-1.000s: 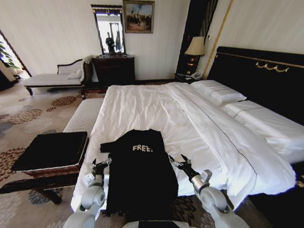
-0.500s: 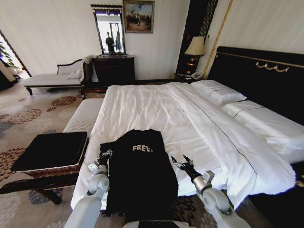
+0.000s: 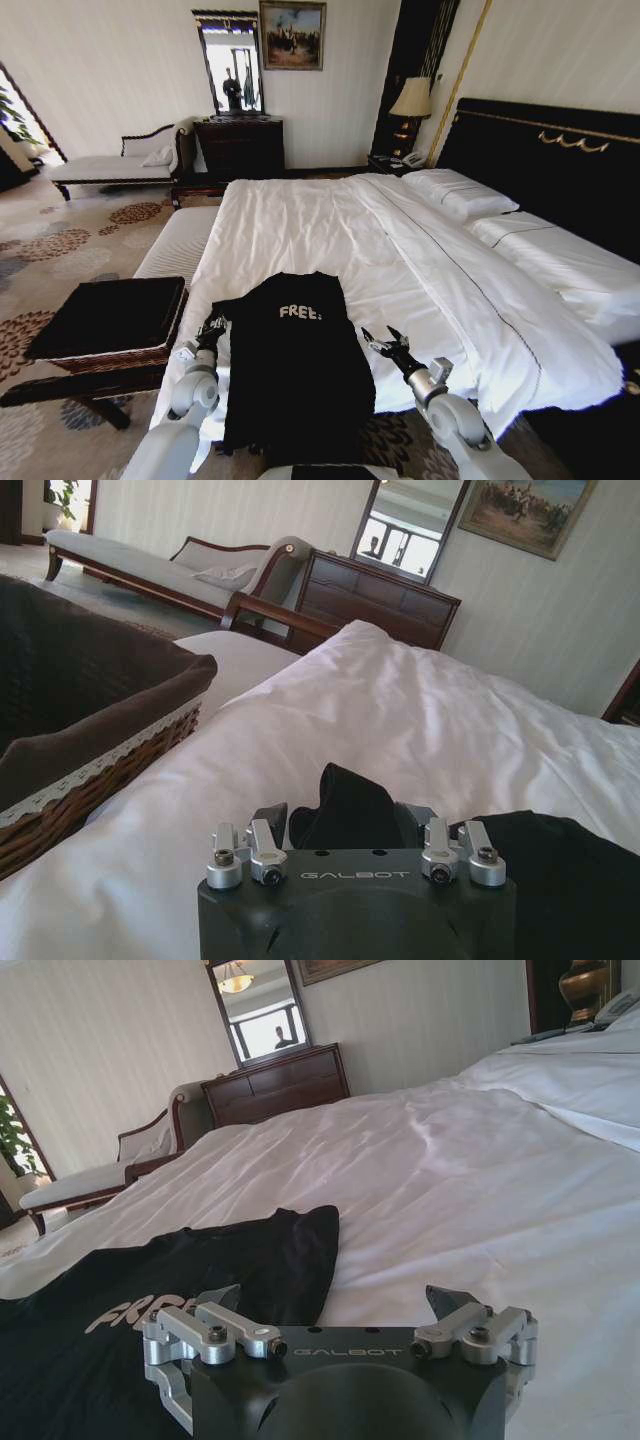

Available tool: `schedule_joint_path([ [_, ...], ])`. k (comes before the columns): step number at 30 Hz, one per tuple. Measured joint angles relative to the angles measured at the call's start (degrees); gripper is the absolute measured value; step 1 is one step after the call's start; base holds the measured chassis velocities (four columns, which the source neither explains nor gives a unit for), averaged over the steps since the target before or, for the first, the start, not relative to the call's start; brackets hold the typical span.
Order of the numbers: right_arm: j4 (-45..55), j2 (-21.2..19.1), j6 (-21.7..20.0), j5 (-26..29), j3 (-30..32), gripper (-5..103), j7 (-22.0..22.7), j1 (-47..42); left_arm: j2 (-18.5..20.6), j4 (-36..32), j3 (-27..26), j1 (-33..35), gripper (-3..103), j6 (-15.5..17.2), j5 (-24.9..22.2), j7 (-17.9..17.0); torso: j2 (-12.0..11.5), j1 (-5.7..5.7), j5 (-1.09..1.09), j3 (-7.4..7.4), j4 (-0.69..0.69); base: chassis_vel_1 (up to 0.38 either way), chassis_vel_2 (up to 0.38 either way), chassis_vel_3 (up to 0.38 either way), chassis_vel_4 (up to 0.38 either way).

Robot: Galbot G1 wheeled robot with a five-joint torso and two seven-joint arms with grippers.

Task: Fold the clothes on the bed and place them into the basket.

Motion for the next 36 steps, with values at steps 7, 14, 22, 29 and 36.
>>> schedule_joint_path([
  [7, 0.3, -0.6, -0.3, 1.8, 1.0, 100, 0.5, -0.4, 1.0, 5.0, 2.2, -3.7, 90, 0.0, 0.3, 0.5, 0.0, -0.01, 0.0, 0.0, -0.01, 0.0, 0.0, 0.0, 0.0],
  [14, 0.3, -0.7, -0.7, 2.5, 1.1, 100, 1.2, 0.1, 1.0, 6.1, 3.1, -5.1, 71, 0.1, 0.1, 0.4, 0.0, 0.0, 0.0, 0.0, -0.01, 0.0, 0.0, 0.0, 0.0],
  [22, 0.3, -0.8, -0.8, 2.6, 1.0, 100, 1.4, 0.4, 0.5, 6.2, 3.3, -4.8, 38, 0.0, 0.1, 0.3, 0.0, 0.0, 0.01, 0.0, 0.0, 0.0, 0.0, 0.0, 0.0],
  [29, 0.5, -0.9, -0.8, 2.4, 1.8, 100, 1.3, -0.8, 0.4, 7.2, 3.3, -5.7, 17, -0.3, 0.2, 0.3, 0.0, 0.0, 0.0, 0.0, -0.01, 0.0, 0.0, 0.0, 0.0],
  [36, 0.8, -0.5, -0.6, 2.3, 2.3, 100, 1.1, -1.2, 1.0, 7.2, 4.1, -6.6, 0, -2.3, 5.1, 0.9, 0.0, 0.0, 0.0, 0.0, -0.01, 0.0, 0.0, 0.0, 0.0],
])
